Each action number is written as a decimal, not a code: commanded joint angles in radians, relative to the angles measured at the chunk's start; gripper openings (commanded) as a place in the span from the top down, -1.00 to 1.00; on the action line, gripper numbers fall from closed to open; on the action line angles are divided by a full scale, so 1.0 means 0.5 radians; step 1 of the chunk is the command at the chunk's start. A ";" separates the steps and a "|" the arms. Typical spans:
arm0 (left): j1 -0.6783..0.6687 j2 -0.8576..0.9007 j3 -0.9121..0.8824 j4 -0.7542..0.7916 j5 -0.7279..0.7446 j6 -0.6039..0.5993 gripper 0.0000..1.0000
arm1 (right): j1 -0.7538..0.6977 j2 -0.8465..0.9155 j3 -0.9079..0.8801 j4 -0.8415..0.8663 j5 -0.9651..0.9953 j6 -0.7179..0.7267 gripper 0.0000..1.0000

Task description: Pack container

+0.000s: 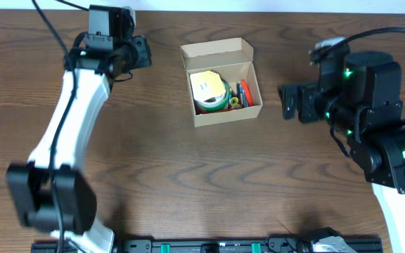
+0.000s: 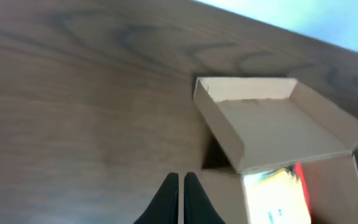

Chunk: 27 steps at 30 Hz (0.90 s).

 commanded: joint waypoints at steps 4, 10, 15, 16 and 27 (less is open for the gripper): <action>0.040 0.383 0.031 0.430 0.423 -0.479 0.89 | -0.040 0.383 0.002 0.296 -0.011 -0.121 -0.29; 0.040 0.649 0.095 0.495 0.475 -0.656 0.89 | -0.207 0.882 0.002 0.533 -0.037 0.115 0.97; 0.040 0.775 0.097 0.587 0.539 -0.771 0.89 | -0.385 1.244 0.003 0.847 -0.471 0.139 0.98; 0.040 0.800 0.097 0.625 0.563 -0.797 0.89 | -0.428 1.333 0.003 0.926 -0.574 0.181 0.97; 0.034 1.073 0.322 0.903 0.845 -1.015 0.90 | -0.603 2.031 0.018 1.709 -1.459 0.696 0.97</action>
